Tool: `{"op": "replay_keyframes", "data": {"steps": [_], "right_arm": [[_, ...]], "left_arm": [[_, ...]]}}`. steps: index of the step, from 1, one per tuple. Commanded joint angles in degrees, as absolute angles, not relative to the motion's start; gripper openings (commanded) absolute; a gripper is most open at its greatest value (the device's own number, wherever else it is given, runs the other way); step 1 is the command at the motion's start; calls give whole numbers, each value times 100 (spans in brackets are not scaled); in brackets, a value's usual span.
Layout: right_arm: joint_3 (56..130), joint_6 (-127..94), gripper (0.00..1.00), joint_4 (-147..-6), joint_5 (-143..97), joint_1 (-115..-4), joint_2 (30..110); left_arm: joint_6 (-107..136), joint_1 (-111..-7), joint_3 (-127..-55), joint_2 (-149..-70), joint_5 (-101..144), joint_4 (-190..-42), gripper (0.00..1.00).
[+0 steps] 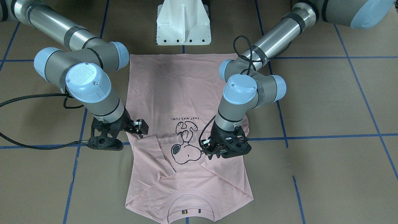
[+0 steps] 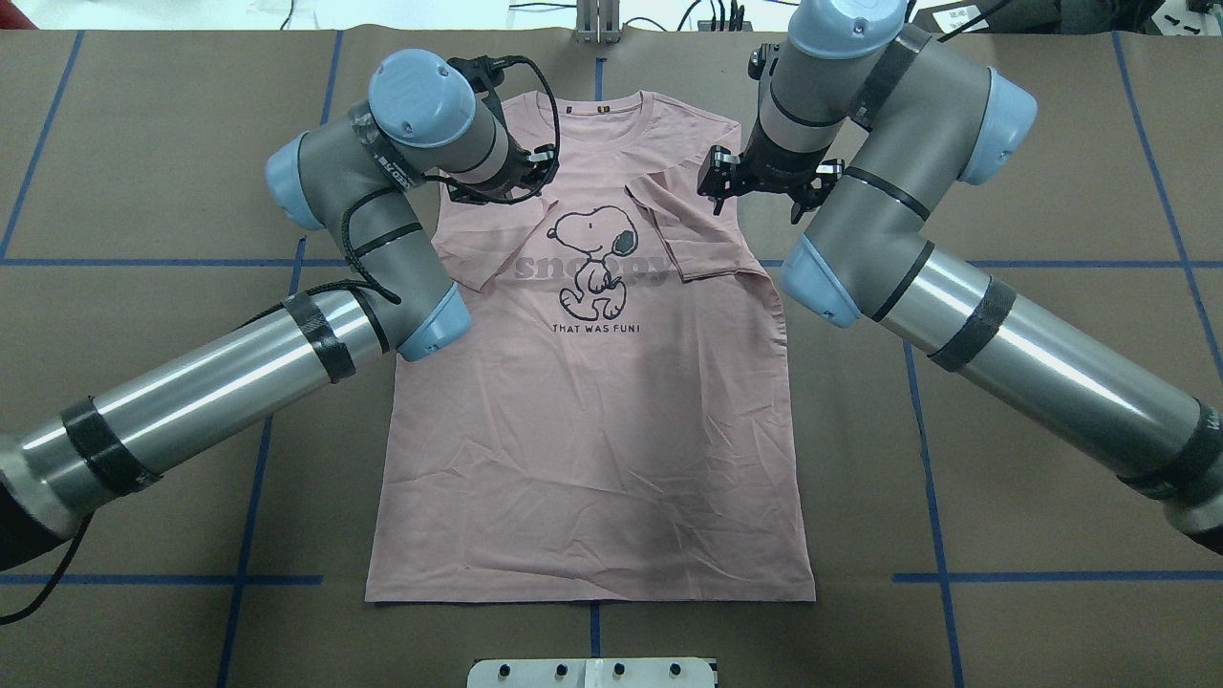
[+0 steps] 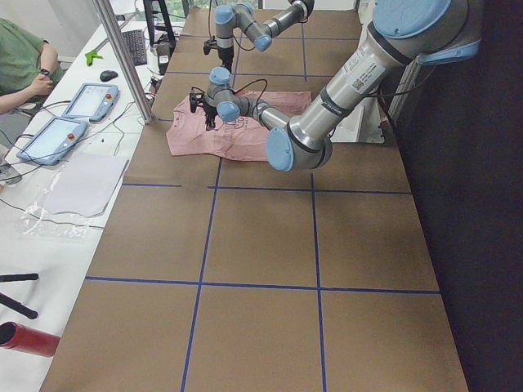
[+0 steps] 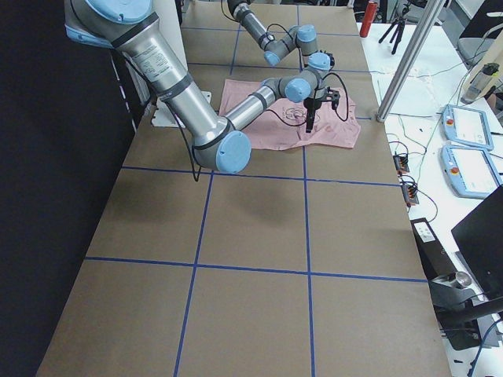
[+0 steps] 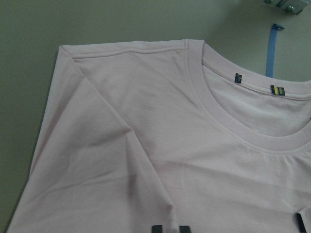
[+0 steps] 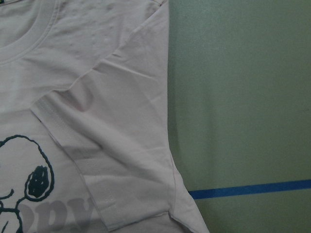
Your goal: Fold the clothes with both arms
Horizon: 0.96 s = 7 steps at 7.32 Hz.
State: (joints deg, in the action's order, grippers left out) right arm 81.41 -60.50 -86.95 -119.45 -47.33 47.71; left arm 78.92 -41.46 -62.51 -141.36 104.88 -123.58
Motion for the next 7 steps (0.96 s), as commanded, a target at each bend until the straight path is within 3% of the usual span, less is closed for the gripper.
{"op": "replay_keyframes", "data": {"steps": [1, 3, 5, 7], "right_arm": [[8252, -6195, 100, -8379, -11953, -4650, 4912], [8969, -6957, 100, -7437, -11796, -4327, 5796], [10460, -7914, 100, -7462, -10911, -3354, 7007], [11492, -8680, 100, -7845, -9911, -2177, 7846]], "left_arm": [[7919, -4096, -6615, -14089, 10538, -12595, 100], [7832, -3999, -8270, -13049, 10922, -11721, 100], [7352, -3929, -9968, -11870, 10899, -11034, 100], [7163, -3911, -10694, -11340, 10890, -10714, 100]]}}
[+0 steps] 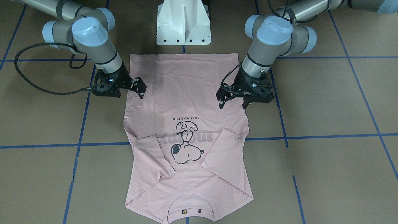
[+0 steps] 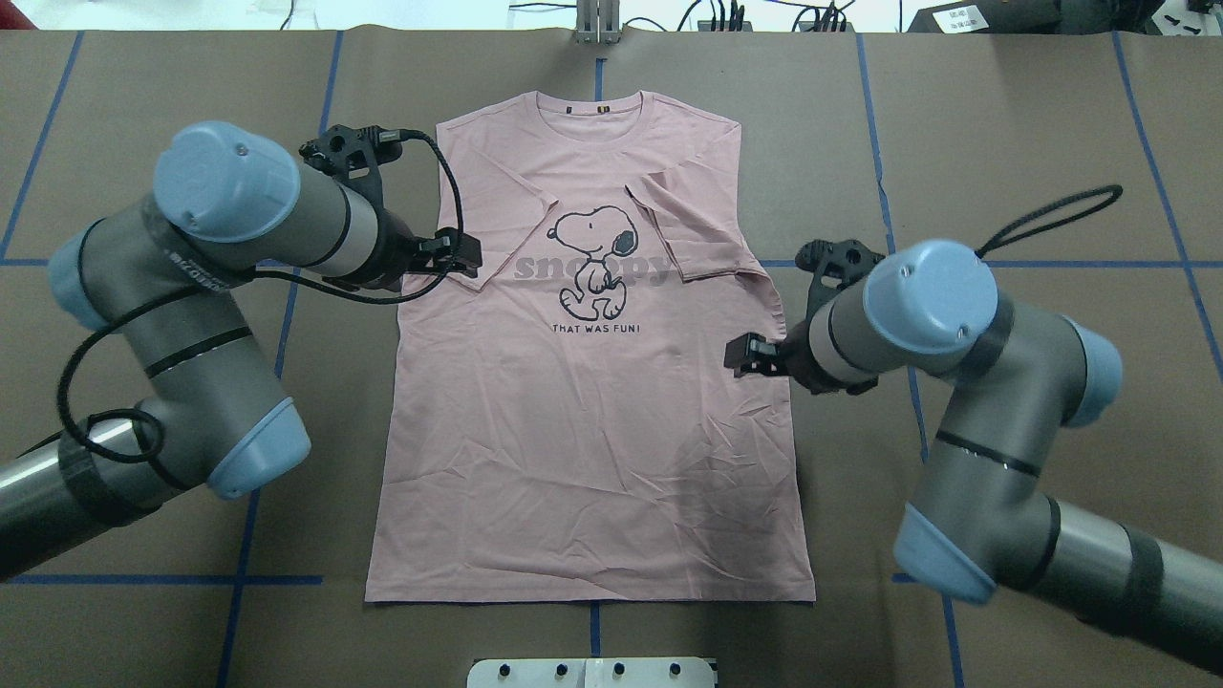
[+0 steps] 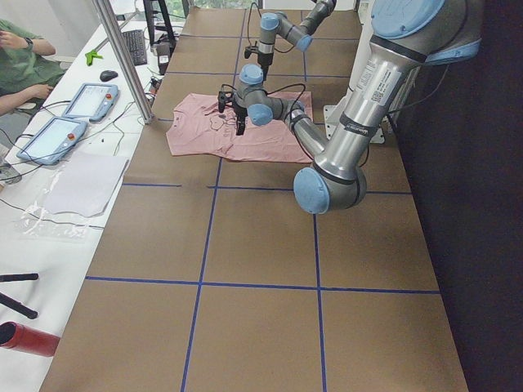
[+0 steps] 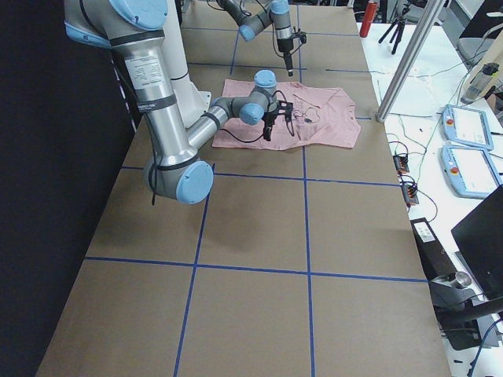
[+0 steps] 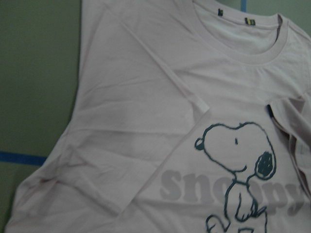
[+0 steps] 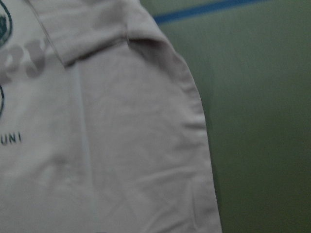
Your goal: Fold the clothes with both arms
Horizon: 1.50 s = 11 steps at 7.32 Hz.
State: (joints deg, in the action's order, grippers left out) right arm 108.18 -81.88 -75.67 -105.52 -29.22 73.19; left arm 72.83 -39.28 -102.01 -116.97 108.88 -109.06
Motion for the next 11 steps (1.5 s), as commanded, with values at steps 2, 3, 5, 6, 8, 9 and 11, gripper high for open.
{"op": "replay_keyframes", "data": {"steps": [2, 3, 5, 6, 8, 9, 11], "right_arm": [[11857, -9400, 100, -8735, -9101, -1043, 7875], [11769, -9474, 100, -8728, -8870, -820, 7875], [11698, -9518, 100, -8728, -8868, -721, 7919], [11672, -9510, 100, -8728, -8894, -712, 7936], [11672, -9501, 100, -8728, -8964, -721, 7963], [11681, -9501, 92, -8728, -8974, -712, 7954], [11698, -9492, 19, -8728, -9078, -712, 7945]], "left_arm": [[7163, -3902, -10854, -11276, 10890, -10688, 100], [7163, -3902, -10881, -11285, 10890, -10679, 100], [7163, -3894, -10881, -11285, 10890, -10679, 100], [7163, -3885, -10881, -11294, 10898, -10679, 100], [7163, -3885, -10881, -11320, 10907, -10679, 100], [7163, -3885, -10881, -11320, 10907, -10679, 100], [7163, -3885, -10881, -11303, 10916, -10679, 100]]}}
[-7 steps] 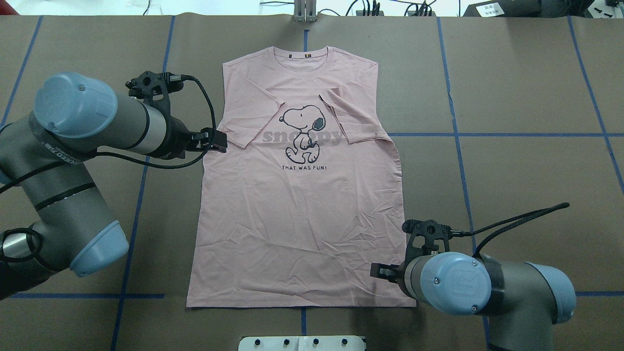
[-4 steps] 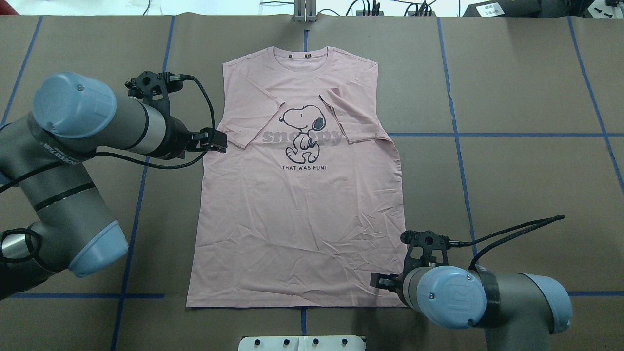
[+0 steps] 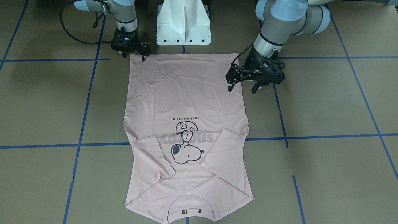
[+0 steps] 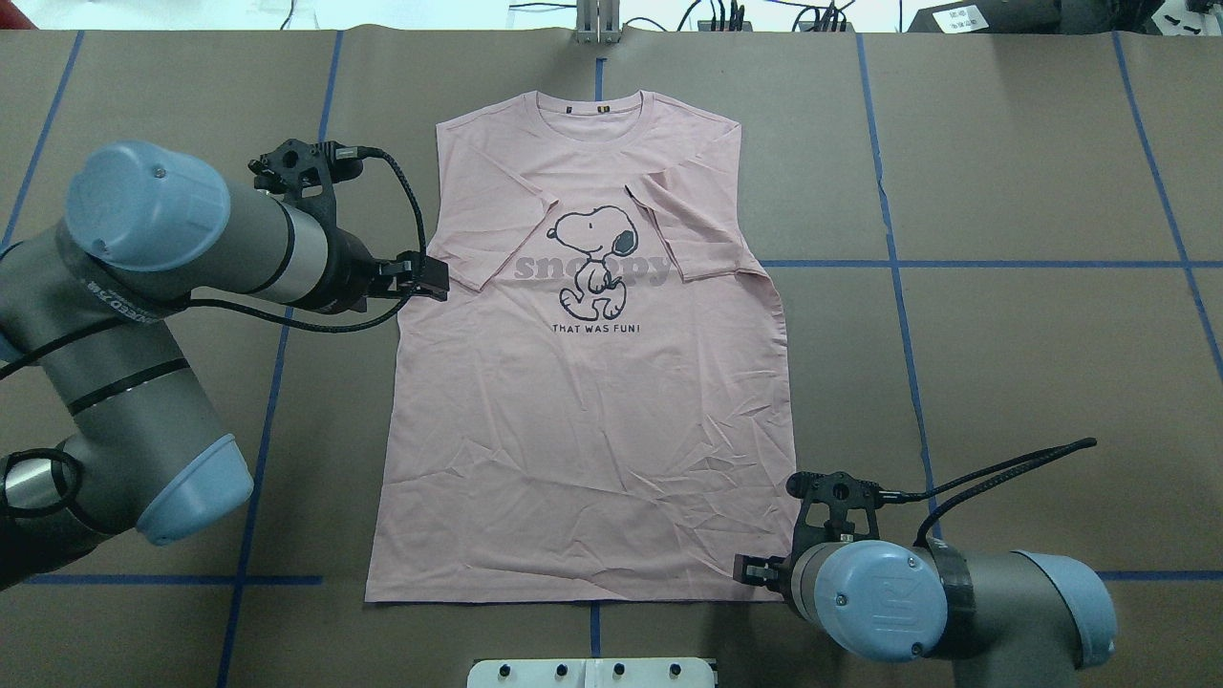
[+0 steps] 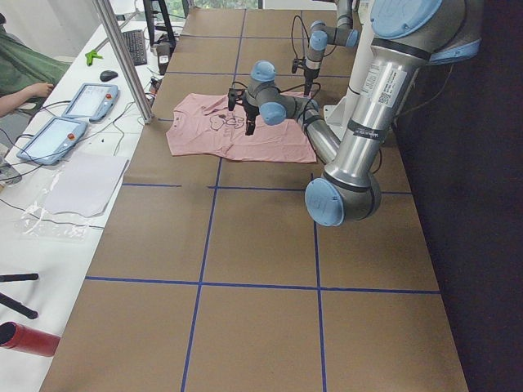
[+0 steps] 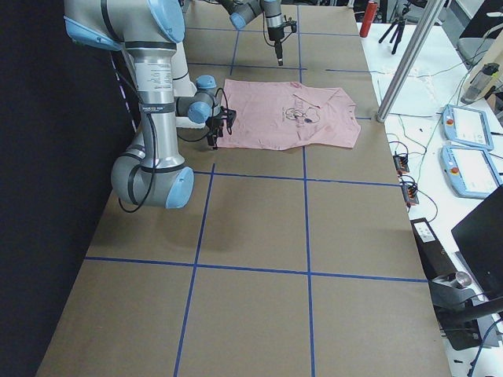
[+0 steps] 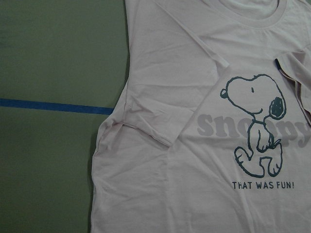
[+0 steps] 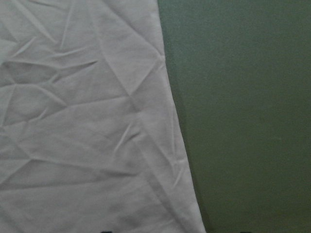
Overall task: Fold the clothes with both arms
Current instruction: 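Move the left gripper down to the hem beside the right gripper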
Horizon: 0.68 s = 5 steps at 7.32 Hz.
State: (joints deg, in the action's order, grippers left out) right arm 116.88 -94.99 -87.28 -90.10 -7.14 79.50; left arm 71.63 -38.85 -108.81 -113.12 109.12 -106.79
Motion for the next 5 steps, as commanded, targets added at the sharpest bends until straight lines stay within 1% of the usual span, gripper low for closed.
{"op": "replay_keyframes", "data": {"steps": [1, 5], "right_arm": [[11698, -9483, 0, -8728, -9088, -712, 7945], [11855, -9518, 0, -8728, -9009, -721, 7849]], "left_arm": [[7163, -3885, -10881, -11303, 10916, -10679, 100], [7163, -3885, -10846, -11320, 10925, -10679, 100]]}}
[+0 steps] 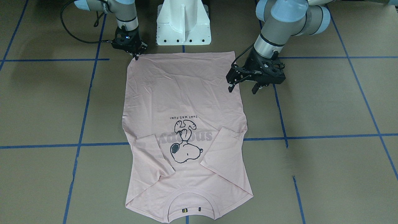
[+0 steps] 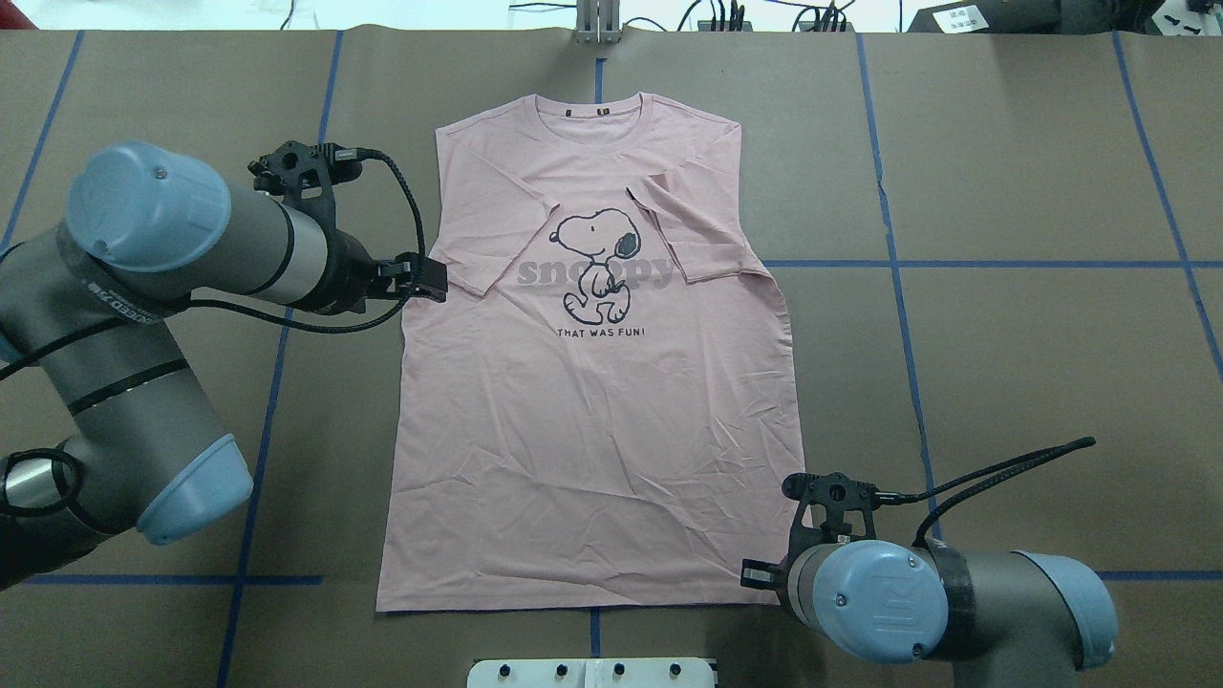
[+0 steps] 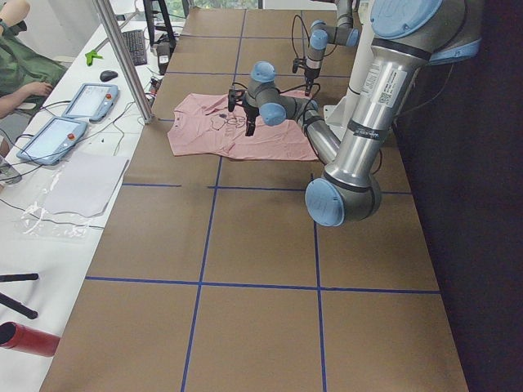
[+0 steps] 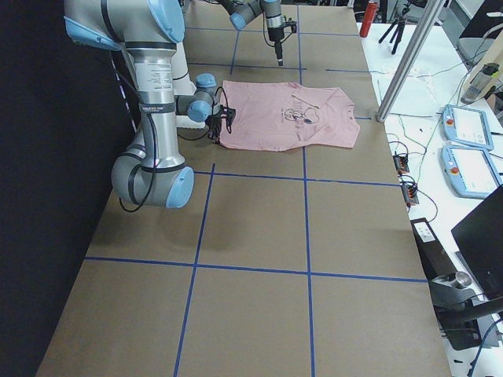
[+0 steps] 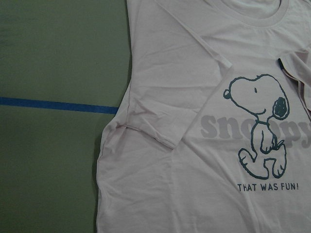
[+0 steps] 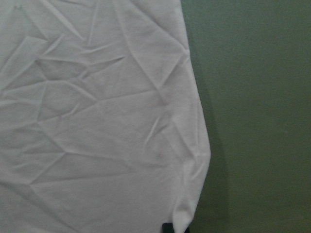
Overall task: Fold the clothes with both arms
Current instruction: 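Move the left gripper down to the hem beside the right gripper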
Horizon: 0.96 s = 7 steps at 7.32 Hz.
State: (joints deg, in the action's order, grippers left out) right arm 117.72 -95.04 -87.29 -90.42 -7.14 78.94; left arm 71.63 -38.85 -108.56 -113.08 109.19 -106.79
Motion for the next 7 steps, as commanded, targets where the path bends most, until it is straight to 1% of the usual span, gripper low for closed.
{"op": "replay_keyframes", "data": {"steps": [1, 2, 4, 5, 6, 7], "right_arm": [[11926, -9519, 0, -8719, -9017, -712, 7814], [11935, -9519, 0, -8727, -9044, -825, 7518], [12040, -9519, 0, -8719, -9044, -992, 7261], [12215, -9510, 0, -8719, -9053, -1141, 7234], [12304, -9510, 0, -8719, -9192, -1256, 7242], [12305, -9510, 0, -8719, -9263, -1300, 7251]], "left_arm": [[7163, -3885, -10846, -11320, 10925, -10679, 100], [7172, -3885, -10854, -11277, 10942, -10679, 100], [7825, -3850, -10881, -11032, 10925, -10652, 100], [8484, -3449, -11116, -10752, 10829, -10652, 100], [9151, -2801, -11414, -10488, 10350, -10644, 100], [9811, -2125, -11460, -10451, 9988, -10609, 100]]}}
